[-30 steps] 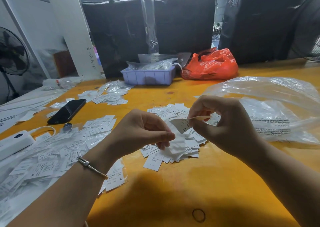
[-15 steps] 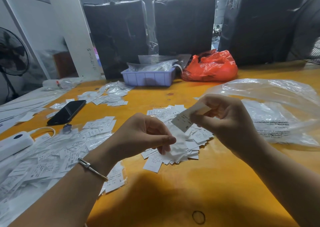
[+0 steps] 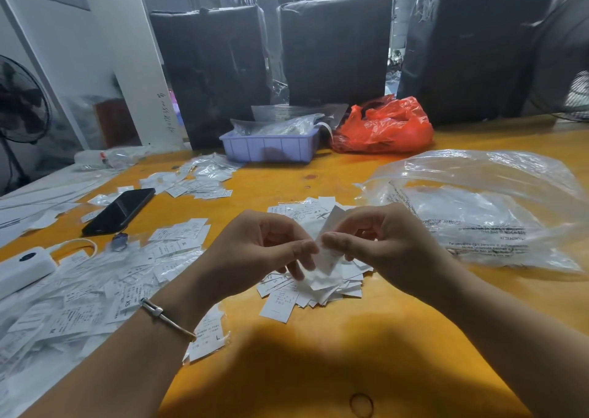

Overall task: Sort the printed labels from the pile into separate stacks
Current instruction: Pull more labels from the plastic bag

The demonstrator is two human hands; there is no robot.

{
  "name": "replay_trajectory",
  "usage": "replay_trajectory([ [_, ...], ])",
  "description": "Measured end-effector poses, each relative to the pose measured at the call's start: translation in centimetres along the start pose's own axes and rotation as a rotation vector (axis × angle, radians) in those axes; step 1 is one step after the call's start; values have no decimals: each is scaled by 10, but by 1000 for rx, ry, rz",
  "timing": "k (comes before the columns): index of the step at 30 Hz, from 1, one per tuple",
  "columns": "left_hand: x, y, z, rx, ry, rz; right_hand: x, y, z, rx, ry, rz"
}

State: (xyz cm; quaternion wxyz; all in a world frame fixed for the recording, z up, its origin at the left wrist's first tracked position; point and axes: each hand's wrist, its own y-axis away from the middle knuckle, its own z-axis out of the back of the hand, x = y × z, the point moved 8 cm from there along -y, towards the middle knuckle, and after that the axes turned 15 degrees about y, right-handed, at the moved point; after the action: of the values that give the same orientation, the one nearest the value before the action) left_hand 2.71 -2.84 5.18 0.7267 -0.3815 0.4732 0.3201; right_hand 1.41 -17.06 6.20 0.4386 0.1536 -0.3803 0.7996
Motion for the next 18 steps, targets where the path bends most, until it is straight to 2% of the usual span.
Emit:
replay_trajectory([
  [9,-4,0,4,-40,-50,-62,0,0,-1,0,26,4],
  [11,-5,1,6,-60,-44,-68,0,-1,9,-80,4,-12],
  [15,-5,2,9,-82,-30,-72,2,5,43,-388,-99,-12],
  [18,-5,1,7,-66,-6,-72,16,11,49,-458,38,89],
])
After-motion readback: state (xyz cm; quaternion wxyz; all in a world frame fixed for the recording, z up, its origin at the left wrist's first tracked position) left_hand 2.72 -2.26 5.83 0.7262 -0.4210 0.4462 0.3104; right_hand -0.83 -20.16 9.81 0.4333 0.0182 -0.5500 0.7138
